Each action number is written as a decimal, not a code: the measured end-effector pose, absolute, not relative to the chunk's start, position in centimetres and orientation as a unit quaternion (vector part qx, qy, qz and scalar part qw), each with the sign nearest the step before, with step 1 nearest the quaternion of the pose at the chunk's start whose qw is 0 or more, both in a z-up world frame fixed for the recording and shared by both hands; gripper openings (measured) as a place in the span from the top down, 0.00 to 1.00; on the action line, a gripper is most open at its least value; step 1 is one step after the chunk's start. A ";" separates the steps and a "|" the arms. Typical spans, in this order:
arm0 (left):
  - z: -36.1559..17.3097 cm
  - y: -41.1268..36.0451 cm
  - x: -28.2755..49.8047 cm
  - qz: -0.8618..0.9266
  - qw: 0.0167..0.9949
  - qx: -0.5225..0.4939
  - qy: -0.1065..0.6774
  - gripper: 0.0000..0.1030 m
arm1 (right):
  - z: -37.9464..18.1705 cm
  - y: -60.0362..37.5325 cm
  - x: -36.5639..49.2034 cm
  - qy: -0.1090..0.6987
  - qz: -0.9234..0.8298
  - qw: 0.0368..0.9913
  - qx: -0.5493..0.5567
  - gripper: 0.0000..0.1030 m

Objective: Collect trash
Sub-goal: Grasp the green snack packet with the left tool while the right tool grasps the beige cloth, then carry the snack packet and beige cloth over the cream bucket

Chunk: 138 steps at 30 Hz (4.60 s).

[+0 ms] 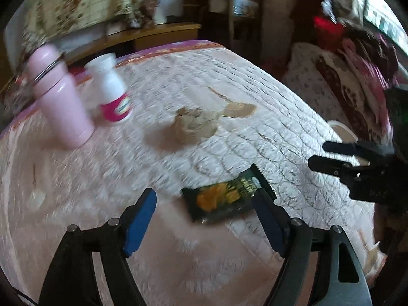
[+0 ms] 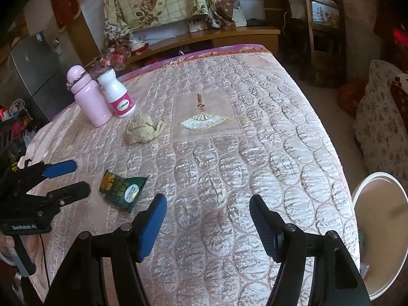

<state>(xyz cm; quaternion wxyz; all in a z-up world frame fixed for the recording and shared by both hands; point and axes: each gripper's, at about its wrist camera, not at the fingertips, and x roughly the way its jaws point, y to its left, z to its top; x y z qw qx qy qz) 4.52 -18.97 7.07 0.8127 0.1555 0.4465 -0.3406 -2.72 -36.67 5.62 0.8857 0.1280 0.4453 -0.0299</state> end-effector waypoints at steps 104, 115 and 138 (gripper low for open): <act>7.7 -49.7 -11.5 -0.402 0.774 0.161 0.462 0.78 | 4.4 -61.6 -23.0 0.379 -0.254 0.865 0.207 0.71; 5.8 -51.9 -10.5 -0.399 0.772 0.182 0.460 0.78 | 3.5 -64.1 -23.5 0.381 -0.283 0.849 0.232 0.71; 4.0 -53.0 -10.6 -0.388 0.772 0.185 0.468 0.77 | 3.1 -65.4 -24.0 0.378 -0.296 0.838 0.260 0.69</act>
